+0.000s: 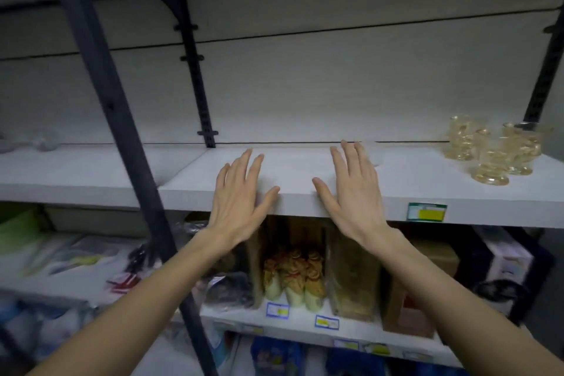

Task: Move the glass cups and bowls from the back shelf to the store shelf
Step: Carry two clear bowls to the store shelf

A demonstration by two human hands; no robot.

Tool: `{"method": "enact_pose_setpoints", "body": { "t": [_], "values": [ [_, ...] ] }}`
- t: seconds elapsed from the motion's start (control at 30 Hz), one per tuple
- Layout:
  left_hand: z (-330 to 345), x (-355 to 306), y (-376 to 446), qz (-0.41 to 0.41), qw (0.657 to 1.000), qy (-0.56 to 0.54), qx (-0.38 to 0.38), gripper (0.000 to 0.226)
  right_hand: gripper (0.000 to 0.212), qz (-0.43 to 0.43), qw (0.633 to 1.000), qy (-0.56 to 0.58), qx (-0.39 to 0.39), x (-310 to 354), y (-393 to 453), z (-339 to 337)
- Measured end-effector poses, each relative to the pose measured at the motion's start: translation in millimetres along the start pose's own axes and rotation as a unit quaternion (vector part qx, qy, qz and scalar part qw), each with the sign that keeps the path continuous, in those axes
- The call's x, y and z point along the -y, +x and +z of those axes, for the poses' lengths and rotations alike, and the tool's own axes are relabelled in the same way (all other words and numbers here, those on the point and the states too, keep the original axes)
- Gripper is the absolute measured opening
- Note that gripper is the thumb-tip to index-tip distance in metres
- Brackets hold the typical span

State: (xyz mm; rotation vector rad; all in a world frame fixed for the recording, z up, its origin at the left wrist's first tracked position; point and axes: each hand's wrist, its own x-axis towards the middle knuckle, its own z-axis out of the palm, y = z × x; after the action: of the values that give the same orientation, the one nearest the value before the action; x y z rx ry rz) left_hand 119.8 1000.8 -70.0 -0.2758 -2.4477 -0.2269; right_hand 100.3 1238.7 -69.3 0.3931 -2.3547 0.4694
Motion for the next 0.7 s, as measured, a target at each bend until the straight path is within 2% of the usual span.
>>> {"method": "enact_pose_setpoints", "body": {
  "t": [0.13, 0.27, 0.37, 0.53, 0.7],
  "values": [
    [-51.5, 91.3, -63.5, -0.018, 0.999, 0.049, -0.001, 0.059, 0.066, -0.045, 0.997, 0.062, 0.022, 99.7, -21.9, 43.8],
    [-104.9, 183.9, -129.1, -0.055, 0.992, 0.116, -0.022, 0.052, 0.065, -0.137, 0.985, 0.081, 0.061, 198.6, -34.4, 82.0],
    [-137.3, 250.4, -172.6, -0.141, 0.977, 0.161, -0.002, 0.06, 0.066, -0.171, 0.977, 0.087, 0.089, 271.8, -40.5, 115.3],
    [-176.1, 344.2, -223.4, -0.266, 0.931, 0.225, 0.103, 0.078, 0.075, -0.211, 0.963, 0.088, 0.143, 386.5, -44.1, 170.6],
    [-201.7, 423.8, -235.9, -0.334, 0.905, 0.242, 0.104, 0.09, 0.075, -0.265, 0.944, 0.1, 0.172, 477.4, -12.6, 214.0]
  ]
}}
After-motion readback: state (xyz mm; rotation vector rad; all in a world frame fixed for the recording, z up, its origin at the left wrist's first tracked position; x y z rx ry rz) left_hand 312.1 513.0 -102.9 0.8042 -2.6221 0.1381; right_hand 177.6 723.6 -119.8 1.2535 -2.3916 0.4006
